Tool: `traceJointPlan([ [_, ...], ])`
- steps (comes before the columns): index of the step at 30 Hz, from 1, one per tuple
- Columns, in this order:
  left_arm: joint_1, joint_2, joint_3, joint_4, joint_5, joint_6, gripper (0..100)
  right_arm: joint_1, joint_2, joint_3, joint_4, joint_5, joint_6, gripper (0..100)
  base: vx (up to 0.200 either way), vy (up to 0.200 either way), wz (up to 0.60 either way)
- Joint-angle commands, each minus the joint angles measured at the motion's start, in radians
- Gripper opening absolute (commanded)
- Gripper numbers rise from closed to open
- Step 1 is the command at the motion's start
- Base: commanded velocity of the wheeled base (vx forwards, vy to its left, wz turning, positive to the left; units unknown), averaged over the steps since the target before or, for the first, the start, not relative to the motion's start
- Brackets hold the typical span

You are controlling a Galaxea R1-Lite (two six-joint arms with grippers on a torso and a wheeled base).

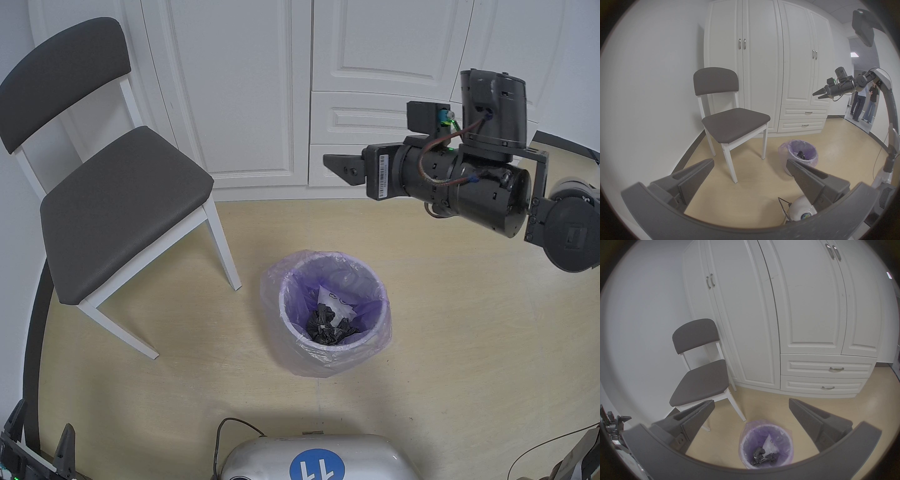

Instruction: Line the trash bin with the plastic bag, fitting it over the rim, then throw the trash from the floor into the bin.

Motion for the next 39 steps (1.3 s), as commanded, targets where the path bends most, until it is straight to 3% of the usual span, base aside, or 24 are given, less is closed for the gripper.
traceJointPlan([
  [1,0.0,-0.01,0.016,0.0,0.0,0.0,100,-0.053,-0.077,0.026,0.015,-0.028,-0.009,100,0.0,0.0,0.0],
  [5,0.0,-0.01,0.016,0.0,0.0,0.0,100,-0.116,-0.13,0.026,0.057,-0.042,-0.049,100,0.0,0.0,0.0],
  [6,0.0,-0.01,0.016,0.0,0.0,0.0,100,-0.212,-0.196,0.018,0.126,-0.053,-0.069,100,0.0,0.0,0.0],
  [8,0.0,-0.01,0.016,0.0,0.0,0.0,100,-0.266,-0.235,0.021,0.162,-0.057,-0.07,100,0.0,0.0,0.0],
  [9,0.0,-0.01,0.016,0.0,0.0,0.0,100,-0.332,-0.279,0.027,0.196,-0.057,-0.07,100,0.0,0.0,0.0],
  [11,0.0,-0.01,0.016,0.0,0.0,0.0,100,-0.357,-0.294,0.031,0.207,-0.057,-0.069,100,0.0,0.0,0.0],
  [13,0.0,-0.01,0.016,0.0,0.0,0.0,100,-0.493,-0.403,0.063,0.265,-0.047,-0.064,100,0.0,0.0,0.0],
  [18,0.0,-0.01,0.016,0.0,0.0,0.0,100,-0.634,-0.56,0.127,0.313,-0.018,-0.06,100,0.0,0.0,0.0],
  [21,0.0,-0.01,0.016,0.0,0.0,-0.002,100,-0.728,-0.722,0.221,0.319,0.024,-0.006,100,0.0,0.0,0.0],
  [28,0.0,-0.011,0.016,0.0,0.0,-0.002,100,-0.74,-1.051,0.426,0.319,0.025,0.054,100,0.0,0.0,0.0],
  [39,0.0,-0.011,0.016,0.0,0.001,0.0,100,-0.725,-1.436,0.673,0.32,0.012,0.059,100,0.0,0.0,0.0],
])
